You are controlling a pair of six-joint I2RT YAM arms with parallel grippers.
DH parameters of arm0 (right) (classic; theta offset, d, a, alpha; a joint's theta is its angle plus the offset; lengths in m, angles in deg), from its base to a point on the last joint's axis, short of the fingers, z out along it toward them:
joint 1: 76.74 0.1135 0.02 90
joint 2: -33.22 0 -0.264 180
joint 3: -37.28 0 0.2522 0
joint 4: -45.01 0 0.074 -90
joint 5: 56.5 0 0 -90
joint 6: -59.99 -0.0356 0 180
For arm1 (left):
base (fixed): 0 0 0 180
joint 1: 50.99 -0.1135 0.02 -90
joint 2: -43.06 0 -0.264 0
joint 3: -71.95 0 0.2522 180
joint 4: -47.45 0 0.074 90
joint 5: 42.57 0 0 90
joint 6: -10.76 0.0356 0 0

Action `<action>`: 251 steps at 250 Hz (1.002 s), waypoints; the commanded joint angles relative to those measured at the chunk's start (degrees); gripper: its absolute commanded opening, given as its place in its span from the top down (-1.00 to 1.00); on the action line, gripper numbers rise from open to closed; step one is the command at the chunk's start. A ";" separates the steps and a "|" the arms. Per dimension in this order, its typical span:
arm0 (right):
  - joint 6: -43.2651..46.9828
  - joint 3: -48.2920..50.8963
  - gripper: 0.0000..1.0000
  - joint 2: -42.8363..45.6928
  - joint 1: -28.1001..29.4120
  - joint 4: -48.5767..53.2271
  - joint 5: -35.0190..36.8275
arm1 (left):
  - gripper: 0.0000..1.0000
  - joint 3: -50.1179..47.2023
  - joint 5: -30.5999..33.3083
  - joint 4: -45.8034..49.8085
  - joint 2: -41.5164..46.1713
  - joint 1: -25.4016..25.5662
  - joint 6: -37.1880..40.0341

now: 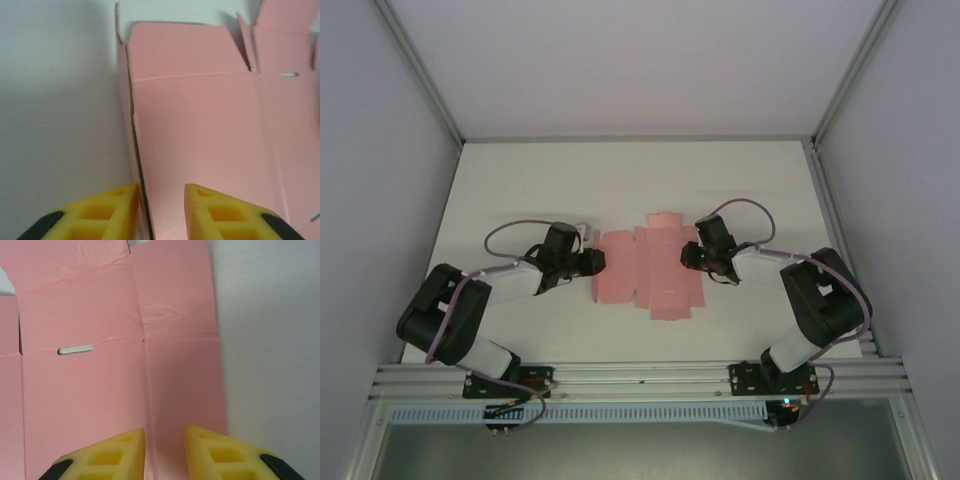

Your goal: Assemble paper box

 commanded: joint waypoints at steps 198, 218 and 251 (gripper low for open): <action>7.59 9.68 -0.62 26.49 -22.89 -17.63 -35.71 | 1.00 5.38 -12.57 -17.91 25.71 1.53 14.33; 7.26 10.17 -0.62 24.84 -24.51 -23.14 -40.94 | 1.00 5.44 -13.37 -18.13 28.53 1.53 14.47; 7.11 10.17 -0.59 22.34 -24.95 -28.33 -45.84 | 1.00 5.43 -14.45 -18.17 32.10 1.50 12.53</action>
